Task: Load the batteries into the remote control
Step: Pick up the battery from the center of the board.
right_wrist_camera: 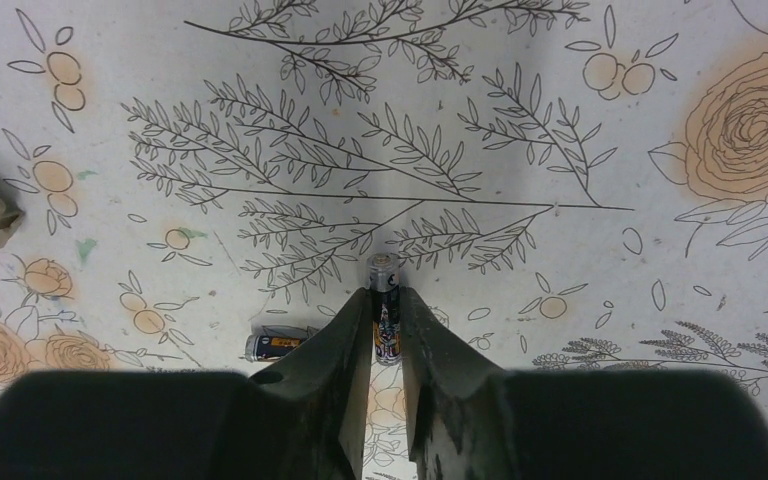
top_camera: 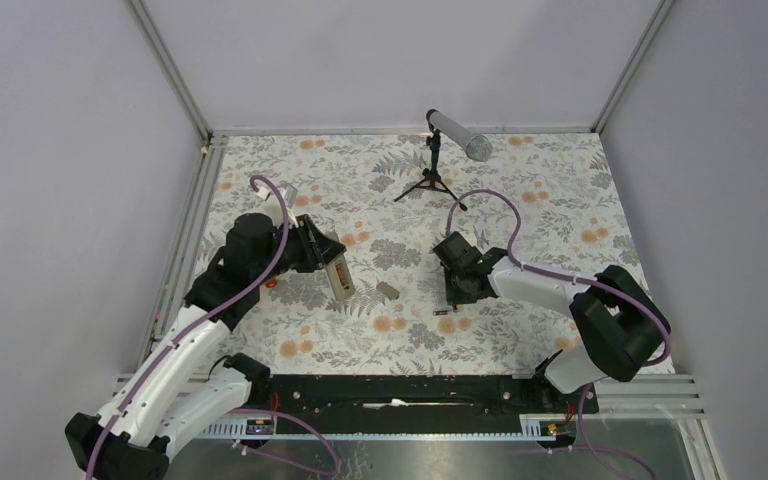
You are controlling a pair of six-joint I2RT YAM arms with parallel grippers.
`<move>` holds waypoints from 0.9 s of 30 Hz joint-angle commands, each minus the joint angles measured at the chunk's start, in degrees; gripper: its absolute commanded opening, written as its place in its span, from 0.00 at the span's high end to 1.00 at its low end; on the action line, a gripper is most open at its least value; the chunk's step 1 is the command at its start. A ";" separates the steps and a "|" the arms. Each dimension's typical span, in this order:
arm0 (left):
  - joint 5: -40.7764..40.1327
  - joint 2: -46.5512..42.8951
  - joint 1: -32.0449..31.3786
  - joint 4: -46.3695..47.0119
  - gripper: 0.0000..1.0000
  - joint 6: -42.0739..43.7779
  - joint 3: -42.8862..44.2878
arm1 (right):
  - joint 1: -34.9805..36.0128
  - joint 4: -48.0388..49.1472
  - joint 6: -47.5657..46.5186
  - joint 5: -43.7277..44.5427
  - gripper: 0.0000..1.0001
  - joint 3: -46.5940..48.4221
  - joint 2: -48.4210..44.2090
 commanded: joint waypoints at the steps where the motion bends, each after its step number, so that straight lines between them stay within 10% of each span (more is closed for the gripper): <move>1: 1.51 -1.43 0.61 3.76 1.00 -0.27 -0.38 | 0.46 -1.80 -0.72 2.47 0.79 2.27 0.87; 8: 1.84 -1.26 0.88 3.83 1.00 -0.29 -0.34 | 0.41 -1.52 -1.83 2.50 0.87 2.08 1.10; 13: 2.01 -1.22 0.97 3.83 1.00 -0.16 -0.29 | 0.42 -1.67 -2.49 1.89 0.65 1.76 2.99; 27: 1.82 -1.23 1.41 4.10 1.00 -0.28 -0.23 | 0.60 4.74 -1.82 5.12 0.89 -2.32 -9.50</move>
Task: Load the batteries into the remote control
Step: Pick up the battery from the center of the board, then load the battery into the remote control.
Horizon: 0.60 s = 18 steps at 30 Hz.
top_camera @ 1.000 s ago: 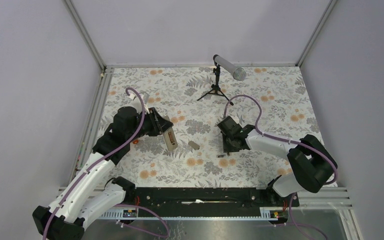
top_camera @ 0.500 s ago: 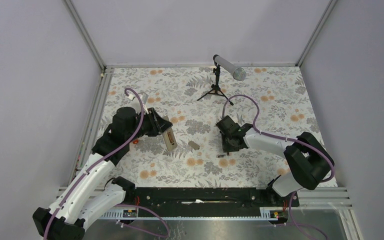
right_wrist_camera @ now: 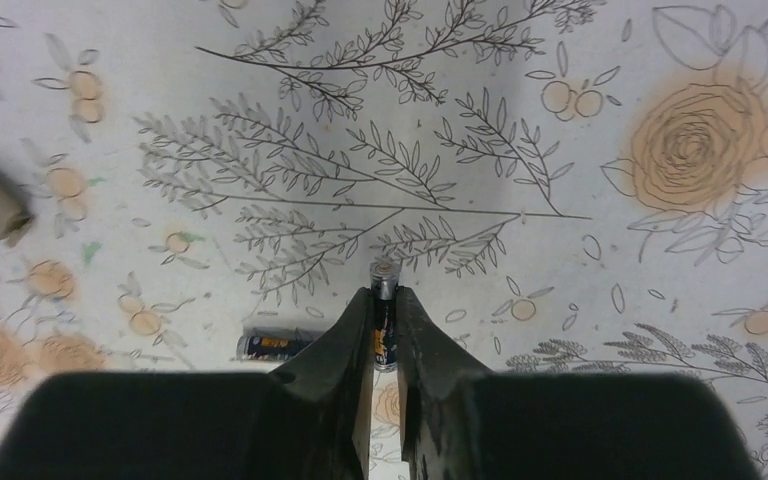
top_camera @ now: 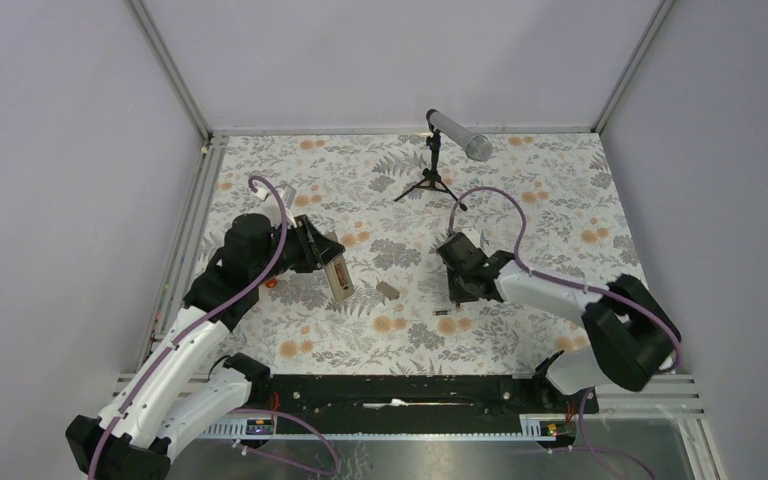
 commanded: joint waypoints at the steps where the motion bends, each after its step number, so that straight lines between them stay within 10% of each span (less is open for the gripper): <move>1: 0.82 -0.59 0.38 4.21 1.00 -0.32 0.15 | 0.42 9.00 0.00 0.92 0.89 -4.29 -12.63; 9: 4.47 1.89 0.38 7.70 1.00 -1.83 -0.17 | 0.42 24.57 -2.26 -8.21 0.86 -12.26 -37.66; 18: 13.90 8.14 0.34 16.77 1.00 -8.43 2.55 | 0.37 29.90 -0.20 -19.63 0.85 -8.33 -46.10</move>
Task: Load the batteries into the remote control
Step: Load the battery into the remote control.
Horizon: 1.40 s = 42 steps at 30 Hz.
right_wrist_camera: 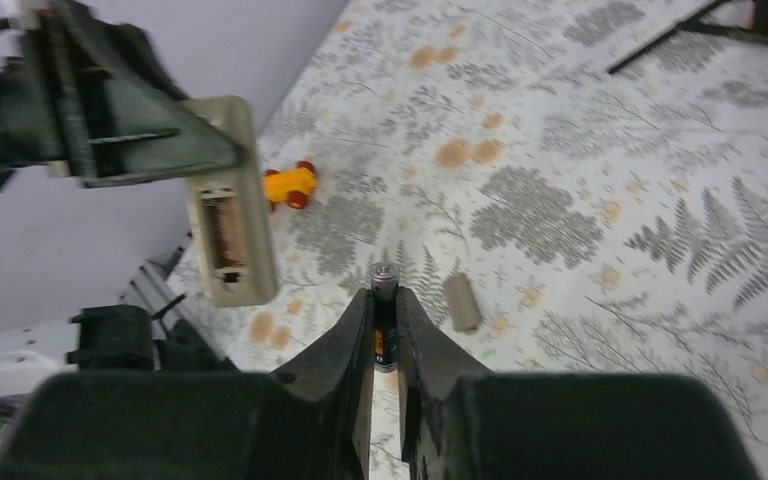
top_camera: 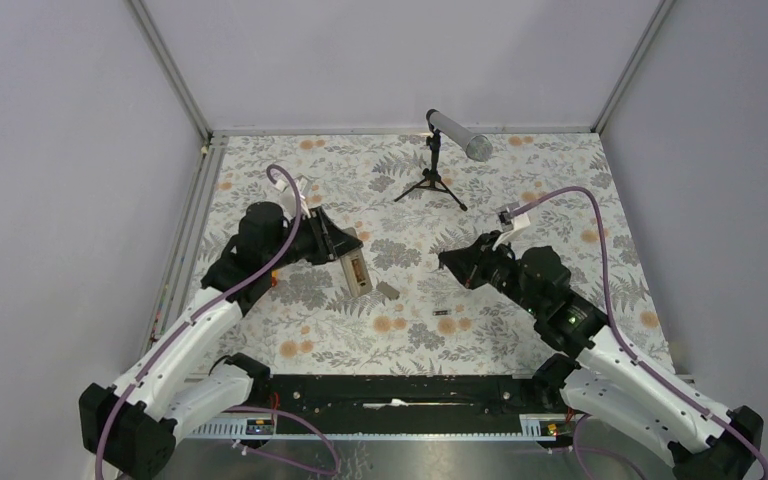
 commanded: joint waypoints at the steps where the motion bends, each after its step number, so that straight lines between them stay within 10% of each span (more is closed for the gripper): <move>1: 6.70 1.95 0.35 10.27 1.00 -4.78 2.52 | 0.33 7.36 1.26 -8.13 0.84 3.63 -0.71; 26: 14.48 9.89 -3.40 22.86 1.00 -8.57 4.65 | 0.74 31.58 -8.75 -28.69 0.79 0.85 5.88; 42: 10.03 11.37 -3.98 22.10 1.00 -15.17 6.60 | 3.15 19.32 -0.24 -12.74 0.91 8.42 12.93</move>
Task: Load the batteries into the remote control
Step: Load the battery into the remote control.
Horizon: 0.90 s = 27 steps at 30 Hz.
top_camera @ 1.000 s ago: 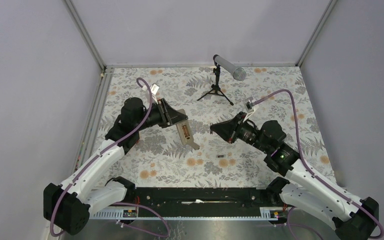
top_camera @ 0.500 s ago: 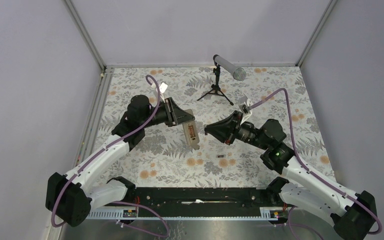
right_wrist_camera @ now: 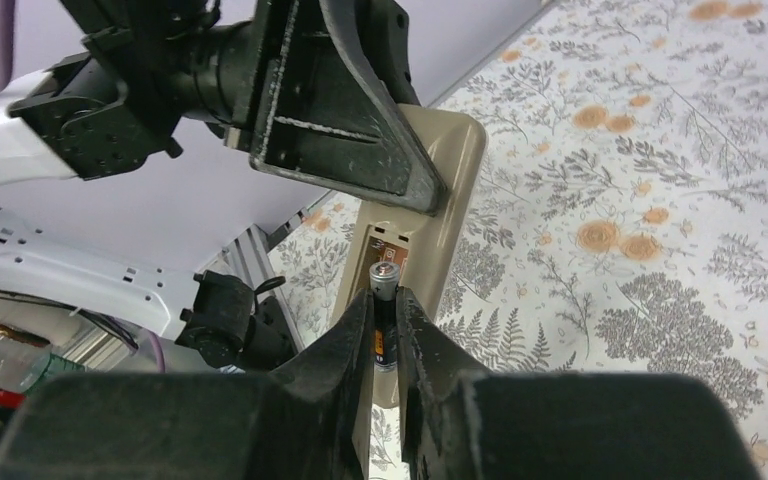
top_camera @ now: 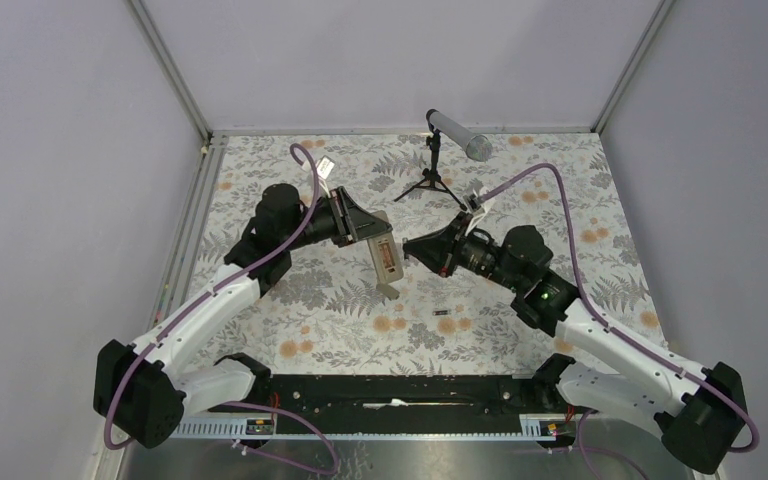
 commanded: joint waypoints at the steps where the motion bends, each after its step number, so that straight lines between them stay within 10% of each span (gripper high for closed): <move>1: -1.66 -0.18 -0.70 3.19 1.00 -2.50 2.60 | 2.63 -0.37 2.31 5.96 0.91 3.08 0.86; 27: -3.90 0.96 -2.36 -5.83 1.00 -1.48 5.82 | 10.45 -1.09 -3.81 18.70 0.89 4.63 6.41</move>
